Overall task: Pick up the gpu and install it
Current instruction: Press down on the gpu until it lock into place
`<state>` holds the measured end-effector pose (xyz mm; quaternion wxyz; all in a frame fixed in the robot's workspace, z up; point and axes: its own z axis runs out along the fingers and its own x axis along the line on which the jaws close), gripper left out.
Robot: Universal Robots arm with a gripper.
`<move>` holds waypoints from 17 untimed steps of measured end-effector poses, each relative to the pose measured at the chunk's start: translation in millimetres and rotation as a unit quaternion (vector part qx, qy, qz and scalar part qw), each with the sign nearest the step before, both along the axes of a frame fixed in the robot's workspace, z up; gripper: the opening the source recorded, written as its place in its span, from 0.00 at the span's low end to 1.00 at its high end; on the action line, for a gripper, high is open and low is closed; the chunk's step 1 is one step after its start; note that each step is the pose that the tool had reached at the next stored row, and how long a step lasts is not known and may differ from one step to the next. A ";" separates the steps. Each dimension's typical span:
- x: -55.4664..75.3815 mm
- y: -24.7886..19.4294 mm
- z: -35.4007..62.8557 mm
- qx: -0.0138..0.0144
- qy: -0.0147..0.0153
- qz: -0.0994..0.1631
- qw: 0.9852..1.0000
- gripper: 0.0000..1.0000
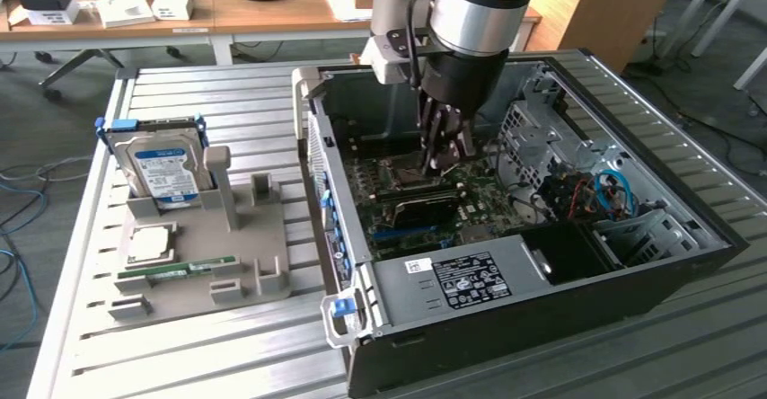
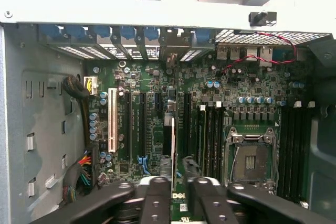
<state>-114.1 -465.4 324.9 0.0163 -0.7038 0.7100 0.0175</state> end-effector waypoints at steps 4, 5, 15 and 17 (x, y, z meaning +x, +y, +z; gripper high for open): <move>0.0 0.0 0.0 0.000 0.000 0.000 1.000 0.11; 0.0 0.0 0.0 0.000 0.000 0.000 1.000 0.11; 0.0 0.0 -4.4 0.000 0.000 0.000 1.000 0.11; 0.0 0.0 -6.7 0.000 0.000 0.000 1.000 0.11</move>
